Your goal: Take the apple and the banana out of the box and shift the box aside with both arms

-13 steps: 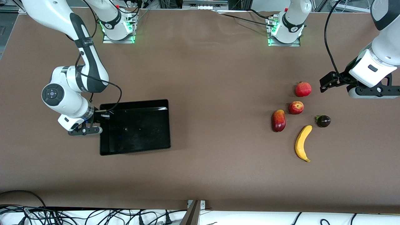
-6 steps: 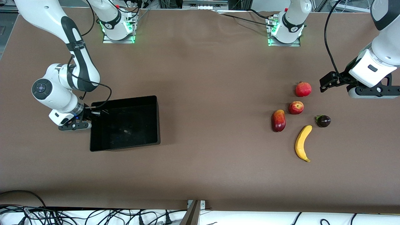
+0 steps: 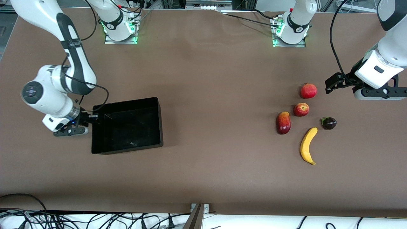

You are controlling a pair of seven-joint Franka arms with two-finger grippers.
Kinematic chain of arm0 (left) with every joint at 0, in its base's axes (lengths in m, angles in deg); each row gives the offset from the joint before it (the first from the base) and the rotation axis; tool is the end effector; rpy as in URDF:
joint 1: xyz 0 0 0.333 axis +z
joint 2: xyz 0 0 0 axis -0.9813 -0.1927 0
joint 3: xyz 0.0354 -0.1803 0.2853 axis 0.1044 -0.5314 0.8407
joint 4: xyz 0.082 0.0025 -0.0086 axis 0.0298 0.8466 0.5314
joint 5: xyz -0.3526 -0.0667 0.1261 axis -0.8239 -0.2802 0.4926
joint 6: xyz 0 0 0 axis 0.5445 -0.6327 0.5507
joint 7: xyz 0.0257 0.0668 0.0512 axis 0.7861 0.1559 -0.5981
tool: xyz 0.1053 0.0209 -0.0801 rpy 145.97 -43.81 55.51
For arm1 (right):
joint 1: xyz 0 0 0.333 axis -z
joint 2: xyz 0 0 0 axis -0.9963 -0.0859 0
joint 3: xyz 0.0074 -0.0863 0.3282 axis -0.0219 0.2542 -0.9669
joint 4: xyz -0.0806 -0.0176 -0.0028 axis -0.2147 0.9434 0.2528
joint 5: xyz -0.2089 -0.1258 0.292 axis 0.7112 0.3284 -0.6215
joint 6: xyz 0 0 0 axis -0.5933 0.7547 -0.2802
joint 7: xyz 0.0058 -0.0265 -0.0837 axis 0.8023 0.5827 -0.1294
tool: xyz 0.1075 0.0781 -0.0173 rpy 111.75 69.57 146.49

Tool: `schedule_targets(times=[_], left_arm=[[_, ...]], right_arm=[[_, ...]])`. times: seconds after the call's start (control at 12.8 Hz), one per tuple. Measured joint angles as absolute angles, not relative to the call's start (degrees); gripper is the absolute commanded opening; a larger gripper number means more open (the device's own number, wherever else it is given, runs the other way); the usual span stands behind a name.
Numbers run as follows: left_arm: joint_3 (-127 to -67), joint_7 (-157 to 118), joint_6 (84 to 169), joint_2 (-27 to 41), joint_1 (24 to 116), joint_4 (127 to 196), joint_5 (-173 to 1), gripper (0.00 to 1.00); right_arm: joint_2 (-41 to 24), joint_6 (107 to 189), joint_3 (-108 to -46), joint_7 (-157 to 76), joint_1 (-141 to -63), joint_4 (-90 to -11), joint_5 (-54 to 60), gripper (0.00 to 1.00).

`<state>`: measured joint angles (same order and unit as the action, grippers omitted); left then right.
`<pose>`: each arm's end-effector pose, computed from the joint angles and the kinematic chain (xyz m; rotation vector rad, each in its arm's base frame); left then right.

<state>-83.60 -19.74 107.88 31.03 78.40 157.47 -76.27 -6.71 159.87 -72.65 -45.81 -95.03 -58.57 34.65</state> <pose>0.5591 -0.0487 0.5685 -3.1342 -0.0363 -0.0169 0.6305 0.0140 0.3222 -3.1240 -0.2205 0.0108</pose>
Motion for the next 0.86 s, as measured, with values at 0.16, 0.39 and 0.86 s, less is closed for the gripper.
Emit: schedule_targets(times=[0.16,0.39,0.86], left_arm=[[-83.6,-19.7,107.9,31.0,78.4,157.5,-76.3,1.00],[-83.6,-19.7,107.8,31.0,78.4,157.4,-76.3,1.00],[-83.6,-19.7,107.7,31.0,78.3,157.4,-76.3,1.00]], right_arm=[[-4.7,150.8,-72.7,-45.5,-95.1,-52.4,34.6,1.00],[1.2,140.5,-73.0,-42.9,-97.0,-48.0,34.7,1.00],[12.7,128.9,-74.2,-39.9,-100.4,-45.9,35.0,1.00]])
